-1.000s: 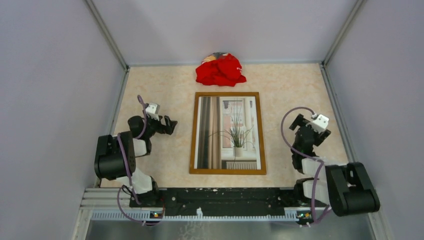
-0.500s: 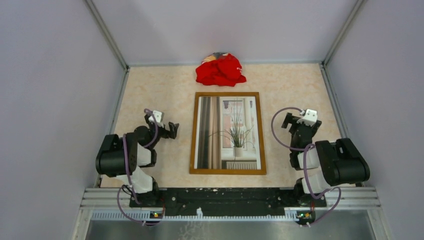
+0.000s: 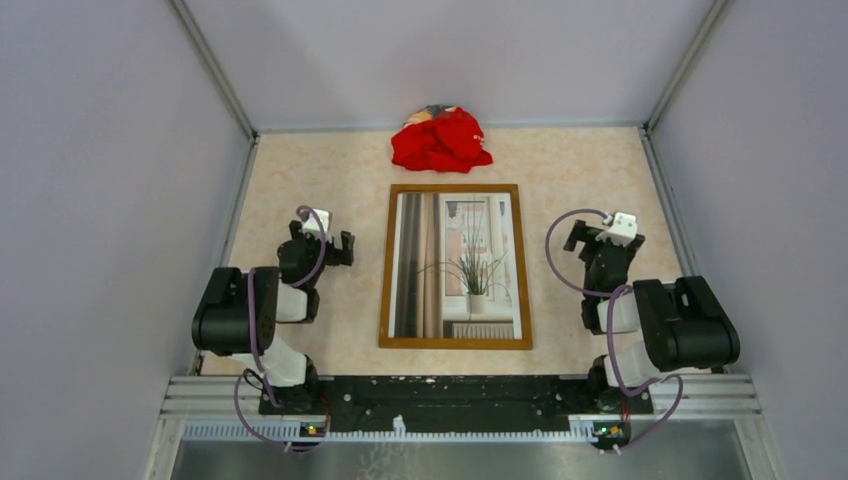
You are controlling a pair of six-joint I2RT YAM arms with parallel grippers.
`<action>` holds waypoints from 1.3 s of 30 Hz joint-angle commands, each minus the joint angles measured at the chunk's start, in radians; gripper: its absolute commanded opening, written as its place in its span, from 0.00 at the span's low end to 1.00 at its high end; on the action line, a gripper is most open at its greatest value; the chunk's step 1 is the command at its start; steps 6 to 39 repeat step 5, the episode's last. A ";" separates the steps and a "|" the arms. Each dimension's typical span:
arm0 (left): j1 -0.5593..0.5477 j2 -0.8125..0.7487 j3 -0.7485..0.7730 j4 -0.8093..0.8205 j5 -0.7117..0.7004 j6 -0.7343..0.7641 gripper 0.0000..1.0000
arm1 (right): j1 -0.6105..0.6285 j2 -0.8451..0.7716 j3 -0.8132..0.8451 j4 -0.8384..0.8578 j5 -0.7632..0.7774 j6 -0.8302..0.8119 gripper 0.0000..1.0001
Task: Put the photo into the frame
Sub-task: Reset both arms
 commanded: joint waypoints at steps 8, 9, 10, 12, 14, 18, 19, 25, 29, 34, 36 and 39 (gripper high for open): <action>-0.001 -0.023 0.019 0.009 -0.012 0.016 0.99 | -0.007 -0.013 0.006 0.028 -0.020 0.012 0.99; -0.001 -0.023 0.019 0.009 -0.012 0.016 0.99 | -0.007 -0.013 0.006 0.028 -0.020 0.012 0.99; -0.001 -0.023 0.019 0.009 -0.012 0.016 0.99 | -0.007 -0.013 0.006 0.028 -0.020 0.012 0.99; -0.001 -0.023 0.019 0.009 -0.012 0.016 0.99 | -0.007 -0.013 0.006 0.028 -0.020 0.012 0.99; -0.001 -0.023 0.019 0.009 -0.012 0.016 0.99 | -0.007 -0.013 0.006 0.028 -0.020 0.012 0.99; -0.001 -0.023 0.019 0.009 -0.012 0.016 0.99 | -0.007 -0.013 0.006 0.028 -0.020 0.012 0.99; -0.001 -0.023 0.019 0.009 -0.012 0.016 0.99 | -0.007 -0.013 0.006 0.028 -0.020 0.012 0.99; -0.001 -0.023 0.019 0.009 -0.012 0.016 0.99 | -0.007 -0.013 0.006 0.028 -0.020 0.012 0.99; -0.001 -0.023 0.019 0.009 -0.012 0.016 0.99 | -0.007 -0.013 0.006 0.028 -0.020 0.012 0.99; -0.001 -0.023 0.019 0.009 -0.012 0.016 0.99 | -0.007 -0.013 0.006 0.028 -0.020 0.012 0.99; -0.001 -0.023 0.019 0.009 -0.012 0.016 0.99 | -0.007 -0.013 0.006 0.028 -0.020 0.012 0.99; -0.001 -0.023 0.019 0.009 -0.012 0.016 0.99 | -0.007 -0.013 0.006 0.028 -0.020 0.012 0.99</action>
